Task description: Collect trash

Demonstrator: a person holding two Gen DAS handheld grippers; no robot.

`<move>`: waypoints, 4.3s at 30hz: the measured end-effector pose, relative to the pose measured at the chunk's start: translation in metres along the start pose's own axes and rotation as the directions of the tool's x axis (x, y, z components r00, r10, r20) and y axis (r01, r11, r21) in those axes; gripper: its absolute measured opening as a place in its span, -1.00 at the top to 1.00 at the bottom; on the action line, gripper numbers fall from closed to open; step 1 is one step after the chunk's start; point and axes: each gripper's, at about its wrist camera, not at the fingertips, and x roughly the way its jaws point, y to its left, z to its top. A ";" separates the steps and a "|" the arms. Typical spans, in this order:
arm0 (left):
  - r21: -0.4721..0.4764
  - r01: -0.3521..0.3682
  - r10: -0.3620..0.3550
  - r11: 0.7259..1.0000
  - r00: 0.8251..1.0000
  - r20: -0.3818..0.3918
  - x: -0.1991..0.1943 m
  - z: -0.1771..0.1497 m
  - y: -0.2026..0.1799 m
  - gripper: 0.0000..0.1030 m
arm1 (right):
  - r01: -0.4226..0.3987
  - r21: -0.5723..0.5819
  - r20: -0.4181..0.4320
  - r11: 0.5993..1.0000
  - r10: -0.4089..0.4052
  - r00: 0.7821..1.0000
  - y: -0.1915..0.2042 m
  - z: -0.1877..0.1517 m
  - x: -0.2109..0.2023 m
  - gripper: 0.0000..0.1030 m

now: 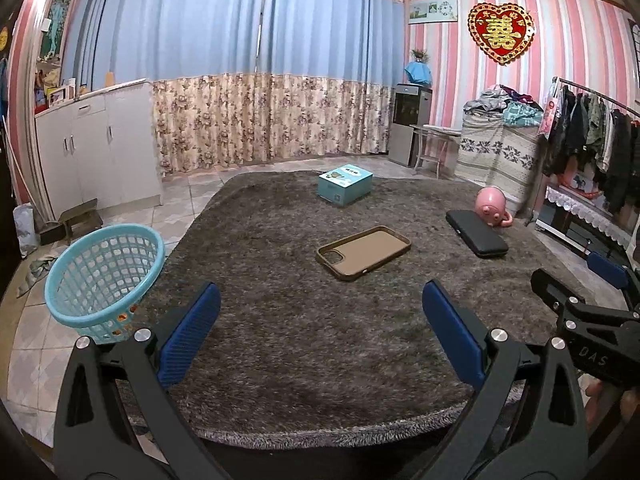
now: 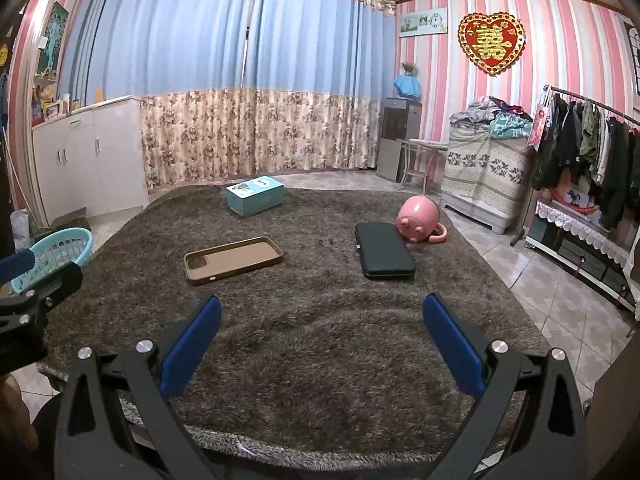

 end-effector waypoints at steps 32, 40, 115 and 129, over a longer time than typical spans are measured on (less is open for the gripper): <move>-0.015 -0.017 0.018 1.000 0.999 0.028 -0.008 0.000 0.006 -0.89 | 0.008 0.007 0.055 1.000 -0.009 0.998 0.000 0.009 -0.011 -0.91; -0.014 -0.011 0.011 1.000 1.000 0.028 -0.009 -0.001 0.004 -0.89 | 0.009 0.006 0.064 1.000 -0.010 0.998 -0.002 0.010 -0.013 -0.91; -0.021 -0.028 0.029 0.999 0.999 0.044 -0.008 -0.003 0.004 -0.89 | 0.013 0.001 0.077 1.000 -0.013 0.997 -0.004 0.006 -0.009 -0.91; -0.022 -0.026 0.027 0.999 0.998 0.048 -0.009 -0.002 0.005 -0.89 | 0.012 0.001 0.075 1.000 -0.012 0.997 -0.004 0.006 -0.008 -0.91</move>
